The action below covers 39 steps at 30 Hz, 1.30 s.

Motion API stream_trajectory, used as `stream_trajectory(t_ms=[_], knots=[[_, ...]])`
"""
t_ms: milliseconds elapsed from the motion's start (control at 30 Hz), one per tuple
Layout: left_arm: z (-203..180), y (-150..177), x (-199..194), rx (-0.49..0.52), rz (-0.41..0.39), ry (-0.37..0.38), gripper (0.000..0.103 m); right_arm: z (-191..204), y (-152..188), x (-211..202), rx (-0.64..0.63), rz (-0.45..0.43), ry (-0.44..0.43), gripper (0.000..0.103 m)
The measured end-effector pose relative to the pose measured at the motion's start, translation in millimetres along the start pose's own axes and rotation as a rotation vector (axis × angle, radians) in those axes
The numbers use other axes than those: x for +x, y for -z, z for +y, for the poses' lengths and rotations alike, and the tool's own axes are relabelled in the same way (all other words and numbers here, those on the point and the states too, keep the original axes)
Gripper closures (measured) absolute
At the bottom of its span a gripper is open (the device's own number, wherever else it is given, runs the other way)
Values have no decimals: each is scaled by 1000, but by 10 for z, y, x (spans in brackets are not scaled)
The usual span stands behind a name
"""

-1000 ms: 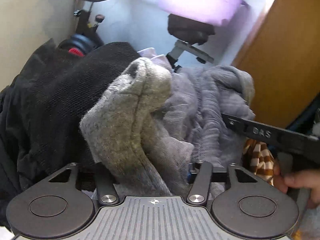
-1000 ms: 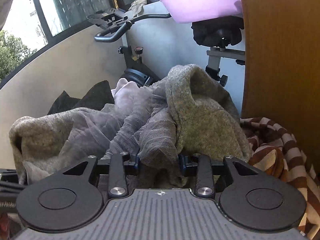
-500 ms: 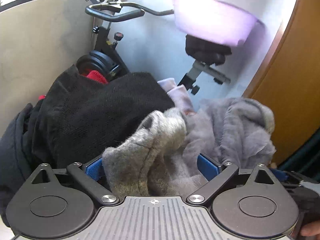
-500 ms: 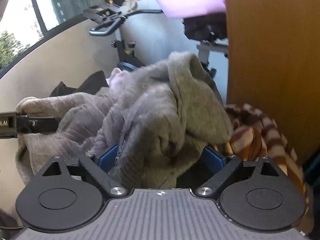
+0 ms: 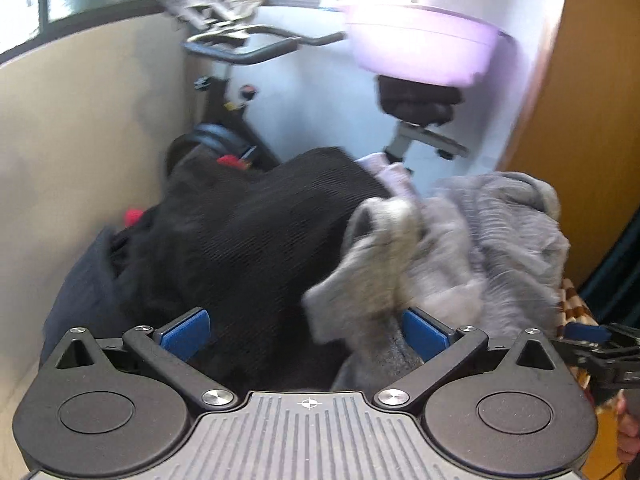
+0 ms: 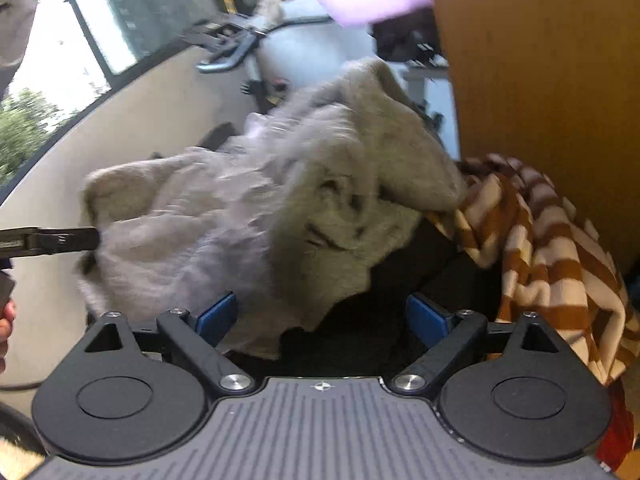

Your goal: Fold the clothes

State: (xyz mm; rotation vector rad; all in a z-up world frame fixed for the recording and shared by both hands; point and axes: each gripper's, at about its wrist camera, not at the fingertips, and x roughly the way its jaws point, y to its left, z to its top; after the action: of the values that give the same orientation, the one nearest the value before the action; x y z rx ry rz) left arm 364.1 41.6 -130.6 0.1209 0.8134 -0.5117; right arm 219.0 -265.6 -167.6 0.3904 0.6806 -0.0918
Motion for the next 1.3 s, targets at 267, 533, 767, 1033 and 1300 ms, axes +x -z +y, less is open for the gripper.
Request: stream_trajectory(t_ms=[267, 533, 767, 1033, 1300], knots=[[446, 213, -230, -186, -66, -8, 1, 545, -475, 3, -148, -98, -79, 9], [852, 316, -440, -263, -118, -115, 1, 1243, -340, 450, -357, 7, -94, 4], [1042, 461, -440, -305, -95, -143, 1, 1511, -86, 842, -565, 109, 121, 4], [1014, 449, -252, -290, -53, -109, 1, 1017, -202, 603, -354, 89, 206, 71], [815, 388, -71, -257, -38, -39, 1, 475, -292, 149, -96, 45, 406, 87]])
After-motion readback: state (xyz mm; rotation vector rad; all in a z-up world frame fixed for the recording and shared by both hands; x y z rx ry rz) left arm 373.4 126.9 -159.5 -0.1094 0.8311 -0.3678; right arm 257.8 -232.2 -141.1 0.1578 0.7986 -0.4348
